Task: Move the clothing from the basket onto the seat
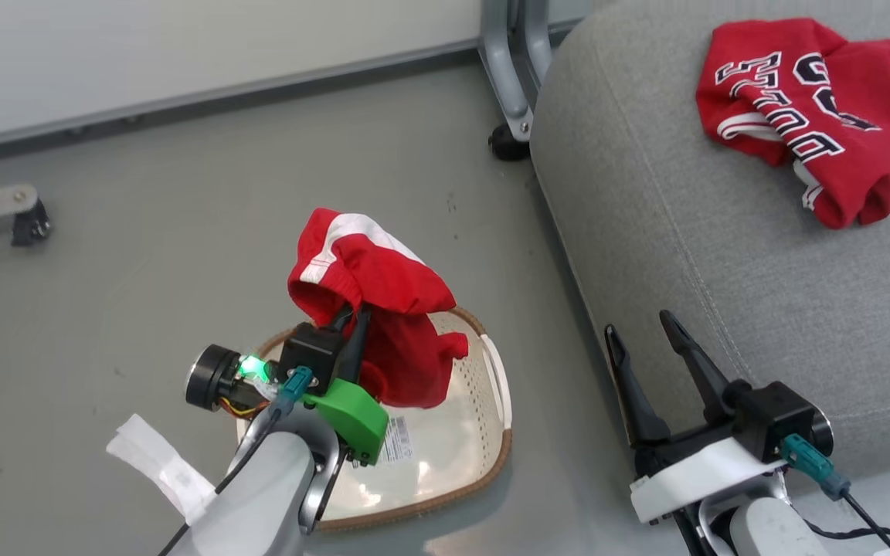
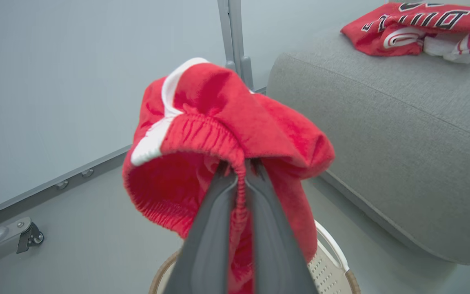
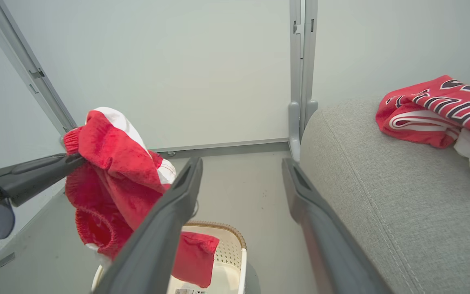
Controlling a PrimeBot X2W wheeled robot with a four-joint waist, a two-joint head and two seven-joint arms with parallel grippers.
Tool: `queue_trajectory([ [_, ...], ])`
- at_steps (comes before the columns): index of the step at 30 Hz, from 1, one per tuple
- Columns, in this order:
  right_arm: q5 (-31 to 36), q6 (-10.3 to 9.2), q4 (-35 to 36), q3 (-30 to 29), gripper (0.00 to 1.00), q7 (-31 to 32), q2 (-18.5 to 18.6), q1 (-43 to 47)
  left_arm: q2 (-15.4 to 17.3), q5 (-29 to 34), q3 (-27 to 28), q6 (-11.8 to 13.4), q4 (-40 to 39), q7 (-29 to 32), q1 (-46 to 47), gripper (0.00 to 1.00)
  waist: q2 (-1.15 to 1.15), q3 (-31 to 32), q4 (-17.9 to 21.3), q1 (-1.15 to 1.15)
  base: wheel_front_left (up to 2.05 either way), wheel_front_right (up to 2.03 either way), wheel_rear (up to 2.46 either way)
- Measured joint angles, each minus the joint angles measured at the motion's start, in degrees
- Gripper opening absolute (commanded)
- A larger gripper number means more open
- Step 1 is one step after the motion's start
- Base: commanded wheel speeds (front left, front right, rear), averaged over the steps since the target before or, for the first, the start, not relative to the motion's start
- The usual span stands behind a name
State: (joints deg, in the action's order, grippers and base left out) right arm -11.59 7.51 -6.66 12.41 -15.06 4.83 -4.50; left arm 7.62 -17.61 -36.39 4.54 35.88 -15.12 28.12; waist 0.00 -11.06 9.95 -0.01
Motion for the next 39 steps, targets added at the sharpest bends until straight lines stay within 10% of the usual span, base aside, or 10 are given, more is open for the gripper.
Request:
queue_trajectory([
  [37,3.35,0.01,-8.83,14.06,1.0,0.0,1.03,-3.15,-1.34,-1.42,-6.59,1.54,-33.81,11.66,-5.35,0.0,0.0,10.65,-2.93,0.0,0.0,0.0,0.0],
  [38,3.81,0.01,-8.96,13.62,0.98,0.0,0.91,-3.15,-1.35,-1.41,-6.75,1.54,-34.0,11.89,-5.36,0.0,0.0,10.69,-2.96,0.0,0.0,0.0,0.0],
  [39,4.55,0.01,-9.01,12.84,0.5,0.0,0.62,-3.14,-1.34,-1.41,-6.89,1.54,-34.17,12.04,-5.38,0.0,0.0,10.74,-2.97,0.0,0.0,0.0,0.0],
])
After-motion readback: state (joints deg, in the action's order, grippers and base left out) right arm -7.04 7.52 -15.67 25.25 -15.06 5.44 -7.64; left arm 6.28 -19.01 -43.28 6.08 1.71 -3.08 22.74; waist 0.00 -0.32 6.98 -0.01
